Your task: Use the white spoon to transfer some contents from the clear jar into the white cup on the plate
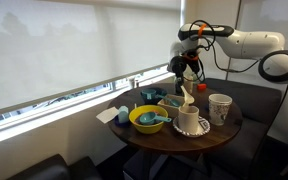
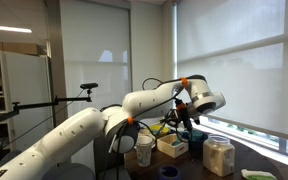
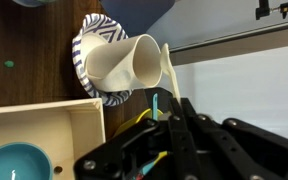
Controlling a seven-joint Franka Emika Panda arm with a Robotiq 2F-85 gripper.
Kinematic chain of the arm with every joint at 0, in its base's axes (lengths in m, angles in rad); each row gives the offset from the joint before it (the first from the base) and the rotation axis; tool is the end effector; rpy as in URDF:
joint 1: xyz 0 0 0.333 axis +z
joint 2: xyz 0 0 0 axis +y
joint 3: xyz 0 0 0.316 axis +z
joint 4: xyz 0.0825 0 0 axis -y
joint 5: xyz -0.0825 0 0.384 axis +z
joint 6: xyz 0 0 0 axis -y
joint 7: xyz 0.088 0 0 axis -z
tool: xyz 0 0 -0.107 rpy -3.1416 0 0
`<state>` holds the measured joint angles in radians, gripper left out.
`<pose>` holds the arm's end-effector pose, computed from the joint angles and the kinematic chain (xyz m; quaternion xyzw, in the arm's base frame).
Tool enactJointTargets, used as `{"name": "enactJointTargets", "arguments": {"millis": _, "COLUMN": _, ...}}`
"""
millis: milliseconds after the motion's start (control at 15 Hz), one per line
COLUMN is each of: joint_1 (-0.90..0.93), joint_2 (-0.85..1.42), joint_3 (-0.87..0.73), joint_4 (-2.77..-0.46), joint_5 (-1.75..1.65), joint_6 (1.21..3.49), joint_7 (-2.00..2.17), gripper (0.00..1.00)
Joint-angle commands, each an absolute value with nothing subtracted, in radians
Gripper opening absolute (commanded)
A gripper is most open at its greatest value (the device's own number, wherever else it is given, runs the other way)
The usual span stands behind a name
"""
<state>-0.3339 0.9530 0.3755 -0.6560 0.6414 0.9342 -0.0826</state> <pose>0.6936 -0.0257 0.4498 -0.8470 -0.1308 0.2377 0.4572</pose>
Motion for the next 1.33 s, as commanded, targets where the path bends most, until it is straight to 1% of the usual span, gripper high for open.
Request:
{"name": "enactJointTargets", "arguments": {"millis": 0, "joint_1": -0.311, "joint_2": 0.935, "joint_3": 0.359, "joint_4": -0.636, "joint_5": 0.587, "joint_6": 0.950, "joint_7": -0.125, "gripper": 0.01}}
{"name": "enactJointTargets", "arguments": {"millis": 667, "joint_1": -0.265, "joint_2": 0.876, "joint_3": 0.356, "joint_4": -0.636, "joint_5": 0.466, "joint_6": 0.975, "joint_7": -0.191, "gripper": 0.01}}
{"name": "enactJointTargets", "arguments": {"millis": 1267, "joint_1": -0.181, "joint_2": 0.819, "joint_3": 0.352, "joint_4": -0.646, "joint_5": 0.338, "joint_6": 1.034, "joint_7": -0.198, "gripper": 0.01}}
